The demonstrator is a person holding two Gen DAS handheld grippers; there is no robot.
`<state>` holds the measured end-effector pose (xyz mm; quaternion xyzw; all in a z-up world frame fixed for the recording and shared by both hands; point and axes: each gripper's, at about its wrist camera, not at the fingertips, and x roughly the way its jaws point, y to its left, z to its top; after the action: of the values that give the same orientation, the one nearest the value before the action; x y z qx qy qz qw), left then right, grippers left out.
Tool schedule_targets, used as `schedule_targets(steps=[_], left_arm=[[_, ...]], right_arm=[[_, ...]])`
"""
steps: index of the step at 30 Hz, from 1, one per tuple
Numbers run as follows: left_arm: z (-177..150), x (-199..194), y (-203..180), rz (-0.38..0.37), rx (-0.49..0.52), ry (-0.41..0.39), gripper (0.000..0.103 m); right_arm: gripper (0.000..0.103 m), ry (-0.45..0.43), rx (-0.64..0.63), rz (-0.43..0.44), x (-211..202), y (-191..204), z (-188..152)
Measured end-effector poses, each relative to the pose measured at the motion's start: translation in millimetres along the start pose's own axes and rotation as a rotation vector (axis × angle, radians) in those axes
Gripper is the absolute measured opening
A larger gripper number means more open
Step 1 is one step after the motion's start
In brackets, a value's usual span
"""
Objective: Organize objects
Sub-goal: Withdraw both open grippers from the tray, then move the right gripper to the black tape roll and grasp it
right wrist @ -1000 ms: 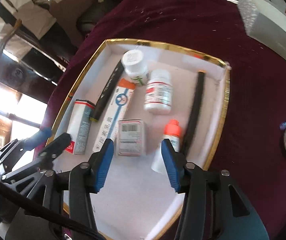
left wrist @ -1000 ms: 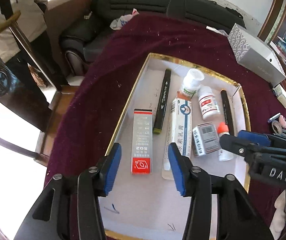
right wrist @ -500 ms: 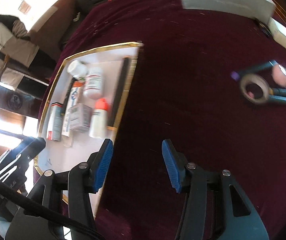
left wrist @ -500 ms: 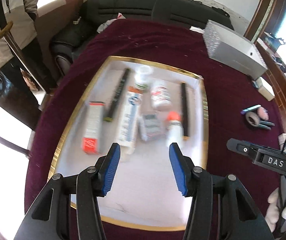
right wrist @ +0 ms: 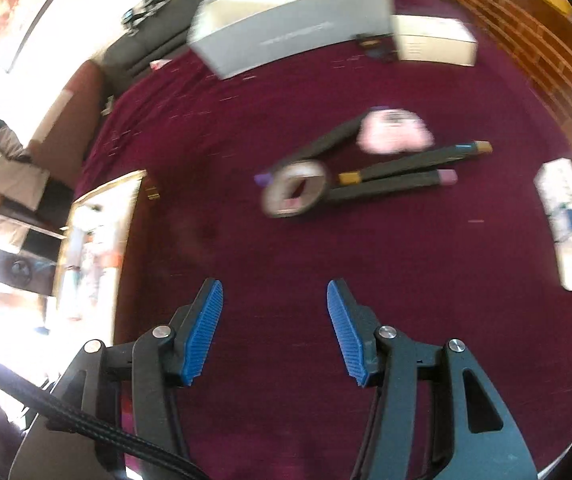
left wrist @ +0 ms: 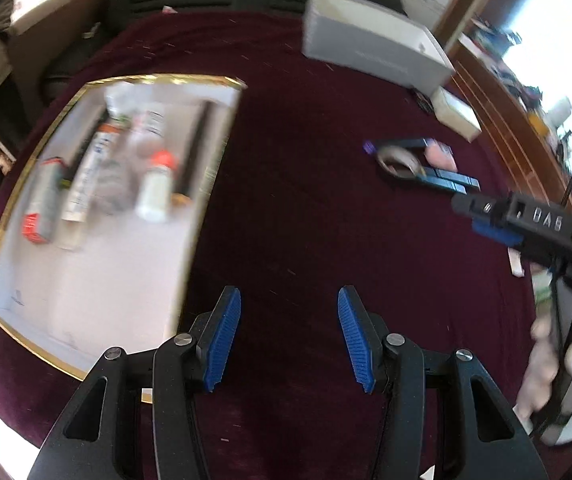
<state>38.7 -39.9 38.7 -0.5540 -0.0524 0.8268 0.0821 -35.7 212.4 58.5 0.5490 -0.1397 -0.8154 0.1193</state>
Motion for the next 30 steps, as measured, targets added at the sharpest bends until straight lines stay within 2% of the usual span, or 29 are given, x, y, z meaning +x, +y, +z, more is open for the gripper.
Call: schedule_targets(steps=[4,7,10,14,15,19,21,25,29,30], left_arm=[[-13,20,-24,-0.003,0.018,0.038,0.045],[-18,36,-34,0.004,0.017,0.048,0.045],[-21,49,-43,0.038,0.038,0.028,0.045],[-24,71,-45,0.048,0.018,0.047,0.045],[-25,69,-47,0.056,0.026,0.018,0.049],[-29,75,-59,0.069,0.078,-0.01,0.061],[-31,78,-65,0.072,0.107,-0.023,0.075],[-40,85,-80,0.126,0.2,-0.055,0.088],[-44,88,-82,0.111,0.206,-0.084,0.101],[-45,88,-82,0.11,0.206,-0.096,0.102]], right_arm=[[0.054,-0.014,0.062,-0.064,-16,-60,3],[0.054,-0.027,0.122,-0.081,-29,-99,8],[0.054,-0.048,0.171,-0.087,-44,-128,17],[0.054,-0.064,0.212,-0.052,-61,-155,28],[0.055,-0.068,0.208,-0.048,-64,-161,32],[0.055,-0.049,0.207,-0.035,-56,-169,48],[0.055,-0.034,0.202,-0.014,-48,-169,54],[0.055,0.021,0.176,0.019,-19,-152,64],[0.055,0.055,0.142,0.048,4,-130,73],[0.055,0.058,0.134,0.054,9,-126,78]])
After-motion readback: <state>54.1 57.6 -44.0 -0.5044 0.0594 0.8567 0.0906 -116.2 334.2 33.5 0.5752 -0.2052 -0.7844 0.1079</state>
